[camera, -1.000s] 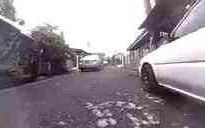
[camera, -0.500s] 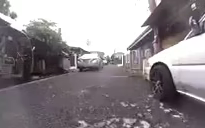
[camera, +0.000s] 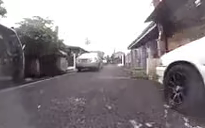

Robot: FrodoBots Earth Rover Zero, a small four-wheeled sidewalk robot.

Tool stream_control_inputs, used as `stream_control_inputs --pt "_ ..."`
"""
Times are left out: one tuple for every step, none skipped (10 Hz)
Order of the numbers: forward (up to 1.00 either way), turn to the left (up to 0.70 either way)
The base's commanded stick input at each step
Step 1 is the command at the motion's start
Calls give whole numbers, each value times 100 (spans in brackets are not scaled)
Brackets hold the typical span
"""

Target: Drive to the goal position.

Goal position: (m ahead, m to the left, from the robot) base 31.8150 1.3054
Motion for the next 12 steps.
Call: stream_control_inputs --pt "100 0" --pt "100 0" --pt "100 0" --pt "100 0" --pt "100 0" --pt "100 0" --pt "100 0" --pt "100 0" --pt "100 0" --pt "100 0" --pt "100 0" --pt "100 0"
